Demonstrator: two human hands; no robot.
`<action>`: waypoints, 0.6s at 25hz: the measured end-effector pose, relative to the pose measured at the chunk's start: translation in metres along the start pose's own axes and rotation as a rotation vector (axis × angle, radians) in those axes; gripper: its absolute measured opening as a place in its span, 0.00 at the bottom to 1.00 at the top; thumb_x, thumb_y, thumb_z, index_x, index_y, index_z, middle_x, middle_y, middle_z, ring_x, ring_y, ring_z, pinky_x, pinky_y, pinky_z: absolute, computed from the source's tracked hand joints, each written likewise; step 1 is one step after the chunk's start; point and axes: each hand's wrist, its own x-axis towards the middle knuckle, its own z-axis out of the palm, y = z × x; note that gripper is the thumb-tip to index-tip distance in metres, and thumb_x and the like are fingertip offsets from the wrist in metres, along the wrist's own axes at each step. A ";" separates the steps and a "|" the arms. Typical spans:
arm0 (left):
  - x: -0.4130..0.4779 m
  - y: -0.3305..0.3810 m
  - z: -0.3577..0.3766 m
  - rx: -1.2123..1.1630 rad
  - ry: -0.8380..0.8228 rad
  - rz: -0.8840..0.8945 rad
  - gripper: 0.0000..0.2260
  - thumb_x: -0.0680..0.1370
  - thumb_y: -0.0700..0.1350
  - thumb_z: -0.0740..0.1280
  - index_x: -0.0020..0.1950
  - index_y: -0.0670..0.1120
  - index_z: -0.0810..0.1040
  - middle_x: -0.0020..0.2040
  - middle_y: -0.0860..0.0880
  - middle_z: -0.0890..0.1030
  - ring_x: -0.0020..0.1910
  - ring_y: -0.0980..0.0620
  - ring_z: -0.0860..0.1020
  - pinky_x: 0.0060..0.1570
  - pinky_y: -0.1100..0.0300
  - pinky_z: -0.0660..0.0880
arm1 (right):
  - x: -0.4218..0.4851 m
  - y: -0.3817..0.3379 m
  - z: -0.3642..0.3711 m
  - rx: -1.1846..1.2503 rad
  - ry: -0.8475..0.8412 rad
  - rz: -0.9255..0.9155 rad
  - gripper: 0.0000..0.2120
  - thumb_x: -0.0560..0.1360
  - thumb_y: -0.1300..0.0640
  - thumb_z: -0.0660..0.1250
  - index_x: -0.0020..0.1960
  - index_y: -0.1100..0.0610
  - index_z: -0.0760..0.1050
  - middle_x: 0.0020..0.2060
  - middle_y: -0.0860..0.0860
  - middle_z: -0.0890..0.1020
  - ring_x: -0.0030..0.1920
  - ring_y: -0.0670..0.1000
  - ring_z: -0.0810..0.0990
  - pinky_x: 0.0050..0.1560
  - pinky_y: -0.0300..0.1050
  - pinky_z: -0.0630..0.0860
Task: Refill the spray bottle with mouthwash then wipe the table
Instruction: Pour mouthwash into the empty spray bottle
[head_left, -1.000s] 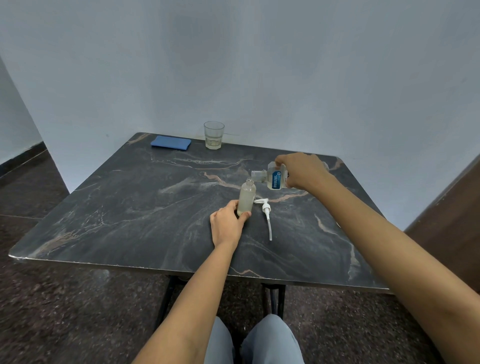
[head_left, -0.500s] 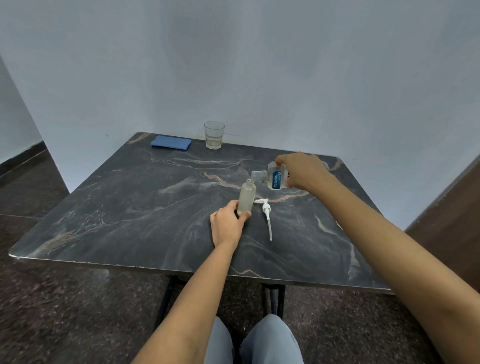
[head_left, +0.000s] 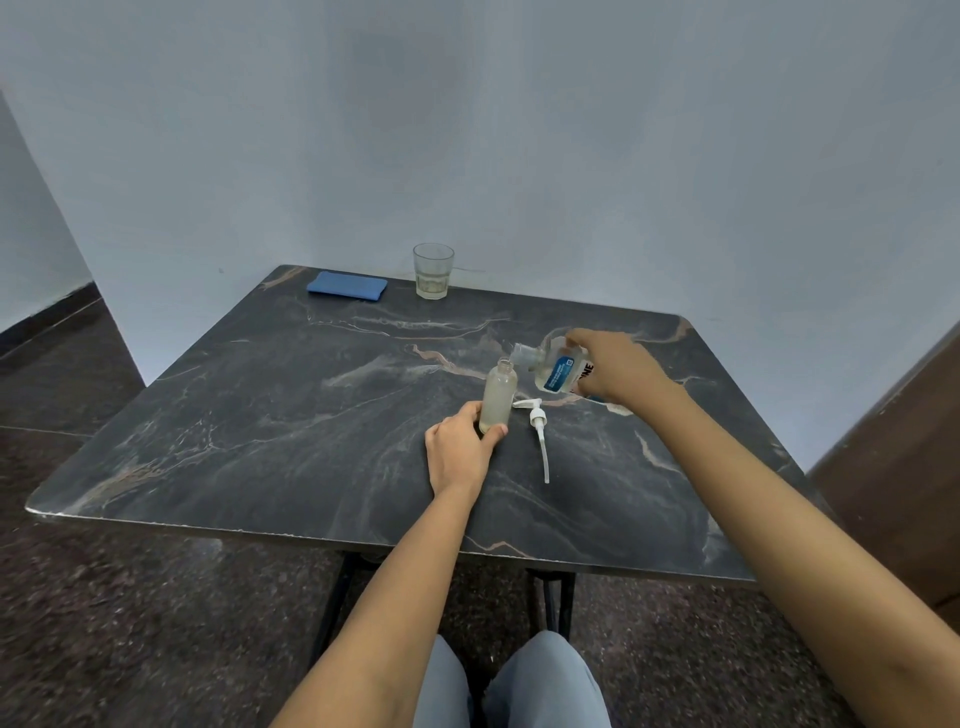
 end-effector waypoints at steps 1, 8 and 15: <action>0.000 0.000 0.000 0.000 -0.002 0.000 0.16 0.75 0.55 0.68 0.61 0.51 0.76 0.51 0.52 0.83 0.52 0.52 0.78 0.60 0.56 0.65 | 0.000 0.004 0.008 0.082 -0.001 0.011 0.26 0.69 0.61 0.71 0.66 0.52 0.69 0.60 0.54 0.79 0.52 0.56 0.80 0.52 0.51 0.76; 0.000 0.000 0.000 0.011 -0.006 -0.006 0.16 0.75 0.55 0.68 0.61 0.52 0.76 0.51 0.52 0.83 0.52 0.51 0.78 0.61 0.56 0.64 | -0.006 0.031 0.051 0.492 0.107 0.006 0.26 0.67 0.63 0.74 0.63 0.53 0.72 0.55 0.52 0.80 0.50 0.51 0.77 0.49 0.42 0.71; 0.000 0.001 0.000 0.009 -0.006 -0.004 0.16 0.75 0.55 0.68 0.61 0.52 0.76 0.52 0.52 0.83 0.52 0.52 0.78 0.59 0.57 0.63 | -0.029 0.075 0.088 1.226 0.359 0.203 0.21 0.70 0.68 0.73 0.58 0.54 0.73 0.53 0.52 0.82 0.49 0.46 0.83 0.48 0.39 0.81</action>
